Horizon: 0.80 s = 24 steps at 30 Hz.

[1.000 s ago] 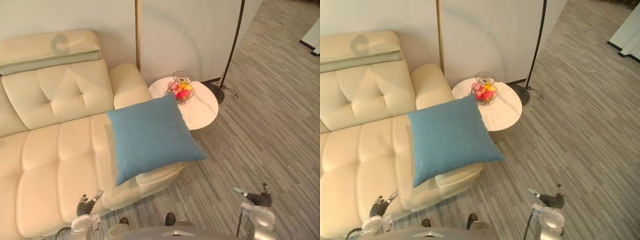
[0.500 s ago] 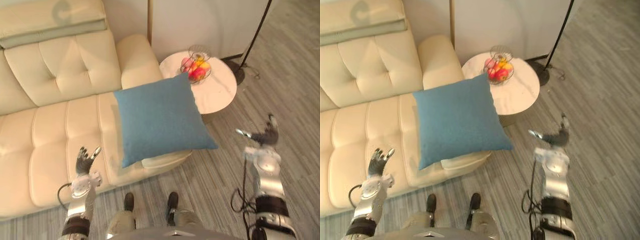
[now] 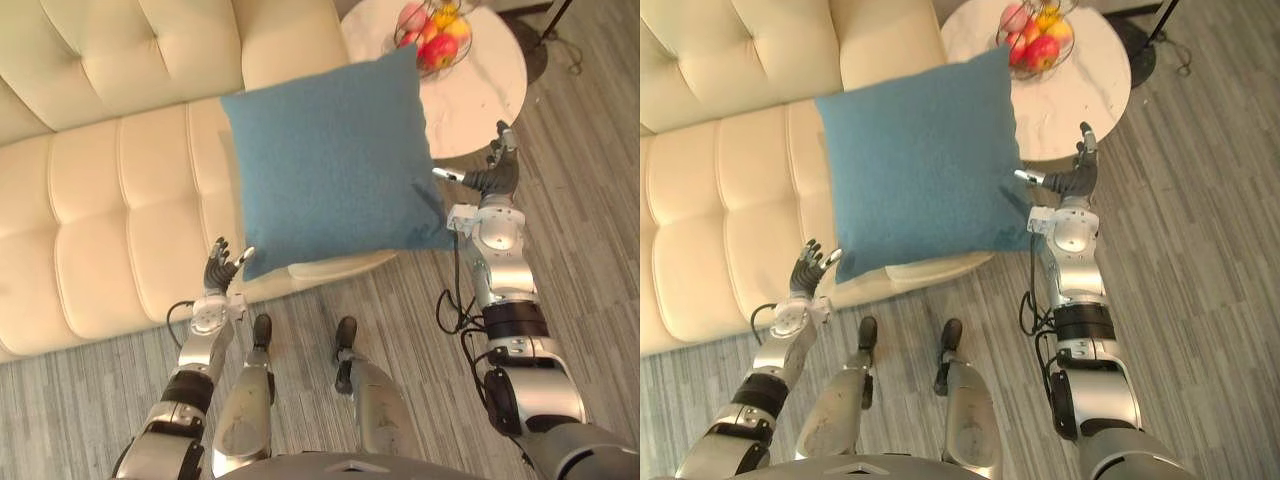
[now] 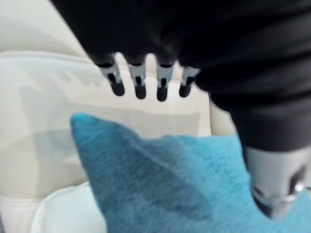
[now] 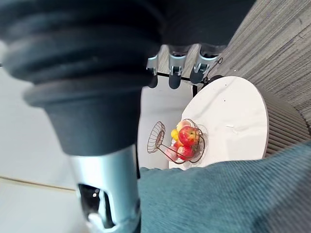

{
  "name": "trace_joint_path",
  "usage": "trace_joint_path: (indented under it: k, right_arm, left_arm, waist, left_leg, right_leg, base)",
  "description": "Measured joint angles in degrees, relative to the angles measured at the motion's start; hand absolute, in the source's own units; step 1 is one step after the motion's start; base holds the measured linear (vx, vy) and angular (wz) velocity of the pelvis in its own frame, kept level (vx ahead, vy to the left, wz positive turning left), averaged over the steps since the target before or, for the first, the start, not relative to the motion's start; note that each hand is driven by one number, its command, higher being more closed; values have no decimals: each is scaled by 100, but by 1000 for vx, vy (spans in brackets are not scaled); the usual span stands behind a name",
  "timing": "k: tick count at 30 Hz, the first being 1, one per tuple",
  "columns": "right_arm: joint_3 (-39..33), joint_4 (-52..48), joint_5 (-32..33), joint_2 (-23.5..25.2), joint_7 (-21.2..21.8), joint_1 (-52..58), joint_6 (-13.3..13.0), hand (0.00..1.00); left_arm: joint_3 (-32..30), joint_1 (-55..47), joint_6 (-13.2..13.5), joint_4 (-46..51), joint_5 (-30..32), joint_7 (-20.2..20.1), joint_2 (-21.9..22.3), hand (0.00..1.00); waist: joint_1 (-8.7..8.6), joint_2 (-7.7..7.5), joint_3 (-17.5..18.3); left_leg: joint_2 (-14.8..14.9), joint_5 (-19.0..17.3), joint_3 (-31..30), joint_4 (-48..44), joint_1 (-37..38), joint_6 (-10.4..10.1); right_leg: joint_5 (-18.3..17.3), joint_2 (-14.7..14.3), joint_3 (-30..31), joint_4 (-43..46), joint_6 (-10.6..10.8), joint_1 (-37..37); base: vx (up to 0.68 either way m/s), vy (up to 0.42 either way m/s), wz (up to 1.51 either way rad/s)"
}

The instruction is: Pick up cushions and gather them together orderly.

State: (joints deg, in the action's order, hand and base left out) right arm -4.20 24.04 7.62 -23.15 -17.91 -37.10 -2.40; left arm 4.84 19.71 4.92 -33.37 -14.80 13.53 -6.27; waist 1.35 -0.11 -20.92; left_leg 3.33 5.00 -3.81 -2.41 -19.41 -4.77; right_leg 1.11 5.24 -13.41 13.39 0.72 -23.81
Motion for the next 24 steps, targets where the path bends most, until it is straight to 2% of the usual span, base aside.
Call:
trace_joint_path:
  k: [7, 9, 10, 14, 18, 24]
  right_arm:
    - [584, 712, 180, 256, -37, -1127, 43, 0]
    - [750, 864, 216, 424, -236, -1548, 36, 0]
    - [755, 831, 217, 420, -238, -1564, 11, 100]
    - [767, 810, 221, 442, -241, -1562, -24, 100]
    - [785, 472, 352, 454, -251, -1390, -136, 100]
    - [782, -43, 402, 480, -250, -839, -251, 100]
  left_arm:
    - [330, 1475, -54, -548, 36, 99, -35, 0]
    - [426, 2186, -145, -903, 32, 262, -106, 0]
    - [425, 2265, -147, -900, 32, 291, -124, 100]
    - [423, 2393, -148, -862, 32, 382, -193, 100]
    - [391, 2606, -158, -721, 15, 537, -341, 100]
    - [301, 2600, -158, -18, -25, 739, -355, 100]
  waist:
    - [19, 7, -316]
    - [25, 10, -362]
    - [20, 10, -362]
    - [17, 10, -363]
    - [29, 9, -362]
    - [76, 7, -361]
  left_leg:
    - [33, 408, -57, 349, -325, -36]
    - [46, 514, -70, 486, -482, -69]
    - [53, 573, -70, 554, -528, -79]
    - [66, 704, -57, 683, -608, -132]
    - [154, 659, 46, 685, -640, -152]
    - [167, 729, 195, 681, -499, -155]
  right_leg:
    - [149, -15, -29, 51, -77, -523]
    - [145, -7, -7, 193, -88, -806]
    - [128, 1, -7, 257, -97, -914]
    - [12, 41, 0, 582, -144, -1198]
    - [-54, 22, -15, 614, -129, -1236]
    - [-149, 55, 12, 847, -202, -1218]
  base:
    - [-75, -36, 3]
    - [-95, -103, 1]
    - [-99, -123, 4]
    - [-42, -70, 2]
    - [-40, -58, 0]
    - [19, -47, 0]
